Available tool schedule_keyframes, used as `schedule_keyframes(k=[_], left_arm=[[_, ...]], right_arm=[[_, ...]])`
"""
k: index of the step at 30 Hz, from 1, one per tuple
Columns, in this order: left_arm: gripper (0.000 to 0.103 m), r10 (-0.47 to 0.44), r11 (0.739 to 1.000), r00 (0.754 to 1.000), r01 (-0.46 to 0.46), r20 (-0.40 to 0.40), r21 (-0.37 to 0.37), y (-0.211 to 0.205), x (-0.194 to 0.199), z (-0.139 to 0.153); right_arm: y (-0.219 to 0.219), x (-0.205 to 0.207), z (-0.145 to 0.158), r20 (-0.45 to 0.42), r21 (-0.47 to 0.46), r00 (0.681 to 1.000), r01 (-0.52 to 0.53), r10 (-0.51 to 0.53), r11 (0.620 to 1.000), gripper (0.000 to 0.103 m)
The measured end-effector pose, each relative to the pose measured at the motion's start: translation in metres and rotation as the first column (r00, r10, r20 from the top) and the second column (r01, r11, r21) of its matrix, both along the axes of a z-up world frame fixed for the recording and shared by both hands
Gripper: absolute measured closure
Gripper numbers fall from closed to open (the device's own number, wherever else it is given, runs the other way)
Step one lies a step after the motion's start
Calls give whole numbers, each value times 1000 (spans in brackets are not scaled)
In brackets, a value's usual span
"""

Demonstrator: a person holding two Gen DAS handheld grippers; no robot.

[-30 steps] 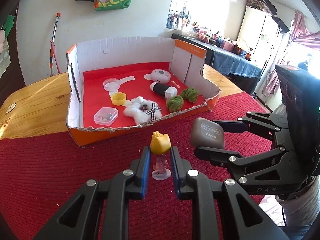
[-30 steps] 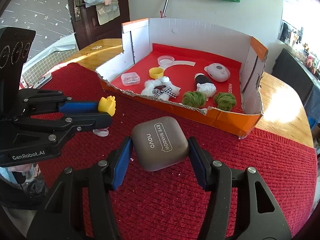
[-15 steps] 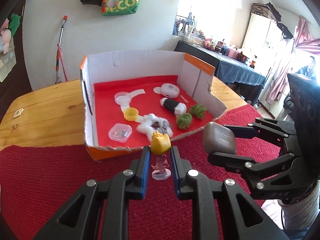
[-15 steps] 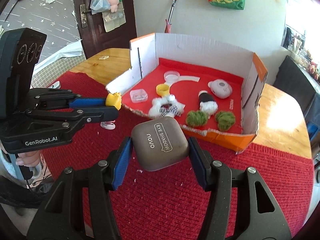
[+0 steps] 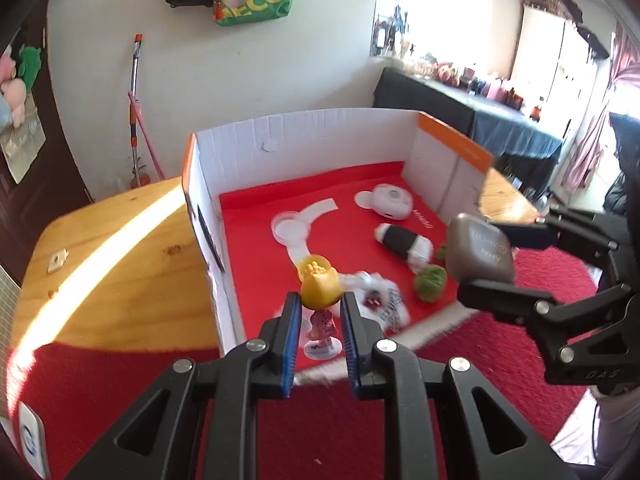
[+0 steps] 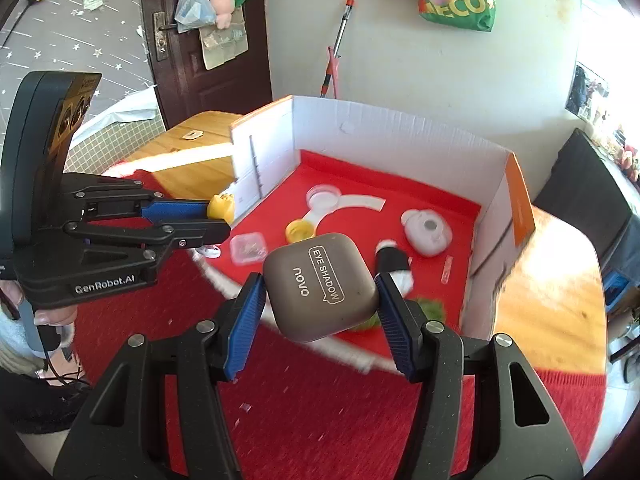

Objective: Organize objects
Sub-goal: 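Carry the doll with the left gripper while the right gripper carries the grey case into the box, then lower the doll with the left gripper while the right gripper lowers the grey case onto the box floor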

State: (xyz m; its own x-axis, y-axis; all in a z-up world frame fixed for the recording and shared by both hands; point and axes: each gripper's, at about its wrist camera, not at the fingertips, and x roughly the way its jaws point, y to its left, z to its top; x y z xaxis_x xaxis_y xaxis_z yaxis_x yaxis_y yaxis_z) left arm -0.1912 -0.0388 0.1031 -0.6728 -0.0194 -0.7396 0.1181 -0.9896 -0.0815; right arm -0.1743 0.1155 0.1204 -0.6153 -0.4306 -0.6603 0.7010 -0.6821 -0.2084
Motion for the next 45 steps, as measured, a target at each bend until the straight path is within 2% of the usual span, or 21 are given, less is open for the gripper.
schedule_keyframes(k=[8, 19, 26, 31, 36, 45], left_arm=[[82, 32, 999, 992, -27, 119, -45, -19, -45, -6], [82, 55, 994, 961, -26, 273, -111, -29, -83, -33], [82, 67, 992, 941, -27, 332, -123, -34, -98, -46], [82, 65, 992, 930, -20, 362, -126, -36, -104, -52], [82, 69, 991, 924, -21, 377, -130, -38, -105, -55], [82, 89, 992, 917, -48, 390, -114, -46, -100, -59]], right_arm=[[-29, -59, 3, 48, 53, 998, 30, -32, 998, 48], [-57, -127, -22, 159, 141, 985, 51, -74, 989, 48], [-65, -144, -36, 198, 201, 976, 50, -90, 978, 48], [-68, -151, -34, 214, 235, 972, 48, -100, 971, 48], [-74, -157, -37, 202, 296, 973, 44, -108, 954, 48], [-71, -164, -45, 239, 306, 964, 36, -114, 951, 48]])
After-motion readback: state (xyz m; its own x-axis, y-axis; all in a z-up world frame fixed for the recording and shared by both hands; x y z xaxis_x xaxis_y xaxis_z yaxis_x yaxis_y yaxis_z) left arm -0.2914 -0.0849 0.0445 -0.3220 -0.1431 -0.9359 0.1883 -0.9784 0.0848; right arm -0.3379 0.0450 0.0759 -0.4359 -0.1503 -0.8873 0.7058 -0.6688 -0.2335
